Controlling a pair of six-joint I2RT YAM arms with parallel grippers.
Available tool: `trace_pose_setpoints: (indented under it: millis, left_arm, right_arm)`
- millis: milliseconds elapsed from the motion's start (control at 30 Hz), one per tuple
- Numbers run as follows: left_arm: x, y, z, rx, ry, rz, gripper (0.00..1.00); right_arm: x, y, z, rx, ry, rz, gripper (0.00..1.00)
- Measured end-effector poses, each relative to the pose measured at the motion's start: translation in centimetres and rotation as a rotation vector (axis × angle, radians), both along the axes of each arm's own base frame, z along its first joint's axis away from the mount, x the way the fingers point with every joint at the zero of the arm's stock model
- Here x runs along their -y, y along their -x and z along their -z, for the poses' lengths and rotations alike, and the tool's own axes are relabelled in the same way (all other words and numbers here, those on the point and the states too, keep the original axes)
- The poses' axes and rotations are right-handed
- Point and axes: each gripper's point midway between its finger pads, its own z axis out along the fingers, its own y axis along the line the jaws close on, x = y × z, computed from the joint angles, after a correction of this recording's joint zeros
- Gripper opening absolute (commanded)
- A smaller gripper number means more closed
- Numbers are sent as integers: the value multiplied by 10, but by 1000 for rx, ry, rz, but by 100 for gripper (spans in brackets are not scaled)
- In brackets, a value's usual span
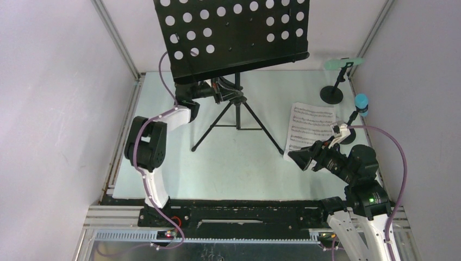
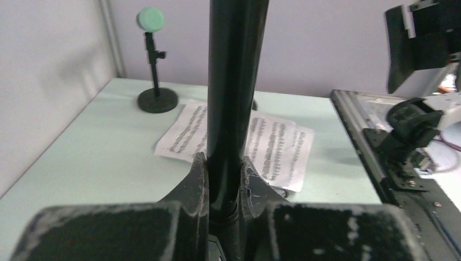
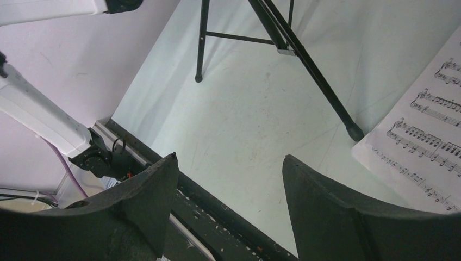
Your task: Pack up the instrument practice props
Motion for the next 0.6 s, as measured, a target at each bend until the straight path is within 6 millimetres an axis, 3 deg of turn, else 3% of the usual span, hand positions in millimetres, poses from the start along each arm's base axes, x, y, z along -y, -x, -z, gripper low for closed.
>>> trace_pose_setpoints:
  millis: [200,600]
  left_arm:
    - [-12,-1,-1,-14,-81,-212,0]
    - [-67,1,1,-79,-126,-692,0]
  right_arm:
    - [0,0,3,-10,3,2,78]
    - [-1,-3,23,-66,2,10,76]
